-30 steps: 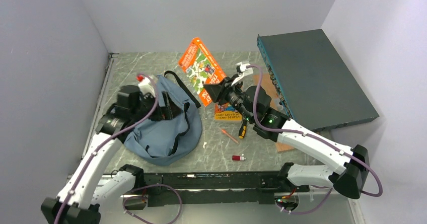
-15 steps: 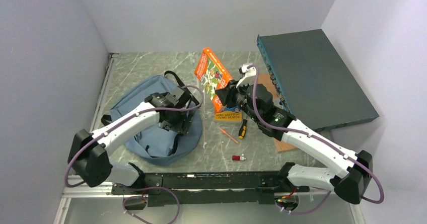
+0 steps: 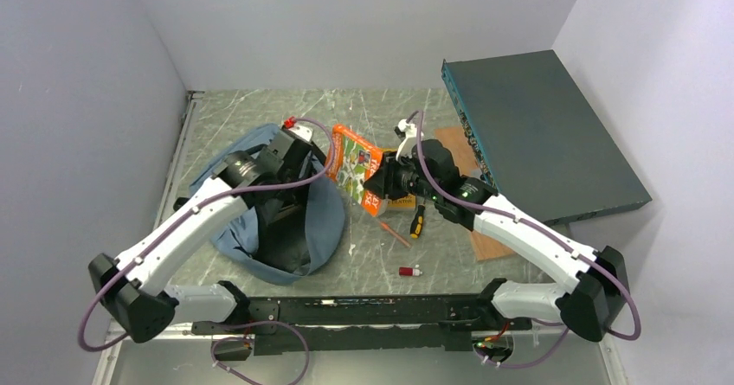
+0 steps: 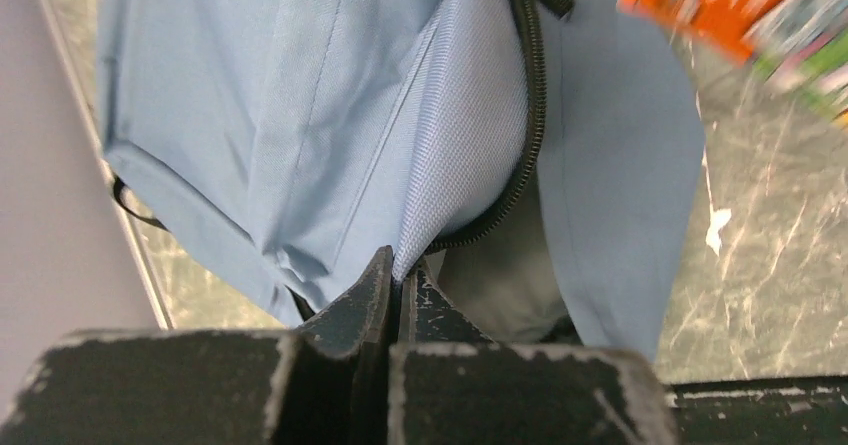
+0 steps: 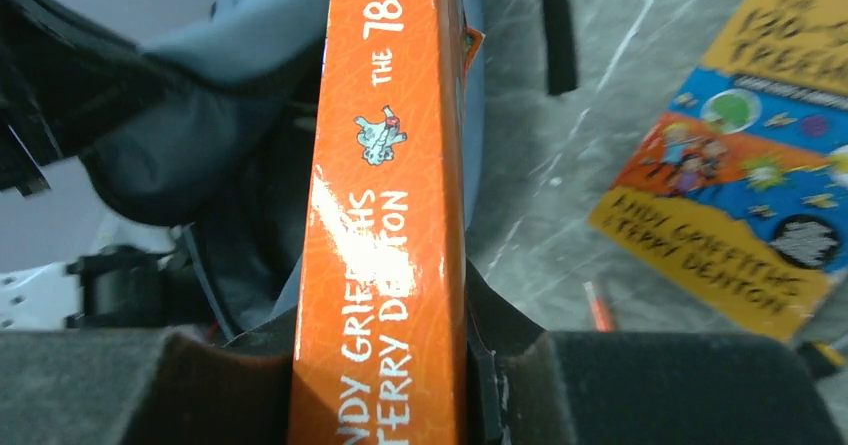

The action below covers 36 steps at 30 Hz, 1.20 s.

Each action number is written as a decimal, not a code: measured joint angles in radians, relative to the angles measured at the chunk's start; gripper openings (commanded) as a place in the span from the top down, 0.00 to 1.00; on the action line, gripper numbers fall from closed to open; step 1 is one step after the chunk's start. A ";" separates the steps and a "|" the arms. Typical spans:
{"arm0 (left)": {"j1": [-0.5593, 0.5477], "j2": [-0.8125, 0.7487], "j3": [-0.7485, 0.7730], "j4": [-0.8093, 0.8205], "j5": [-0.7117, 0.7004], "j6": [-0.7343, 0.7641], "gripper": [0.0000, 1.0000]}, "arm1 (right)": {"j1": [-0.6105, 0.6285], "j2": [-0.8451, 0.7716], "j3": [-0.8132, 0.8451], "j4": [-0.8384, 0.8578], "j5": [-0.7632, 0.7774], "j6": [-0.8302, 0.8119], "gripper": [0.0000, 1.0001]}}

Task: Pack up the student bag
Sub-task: Place the book in the student bag.

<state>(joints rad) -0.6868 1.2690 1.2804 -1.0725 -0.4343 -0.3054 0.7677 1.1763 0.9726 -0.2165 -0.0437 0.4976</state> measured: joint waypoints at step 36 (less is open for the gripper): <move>0.001 -0.305 -0.227 0.407 0.083 0.246 1.00 | 0.100 0.578 0.024 0.613 -0.343 0.681 1.00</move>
<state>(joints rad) -0.6861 0.9642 1.0534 -0.6655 -0.3515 -0.0589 0.8680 1.7542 0.9962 0.3962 -0.3866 1.1790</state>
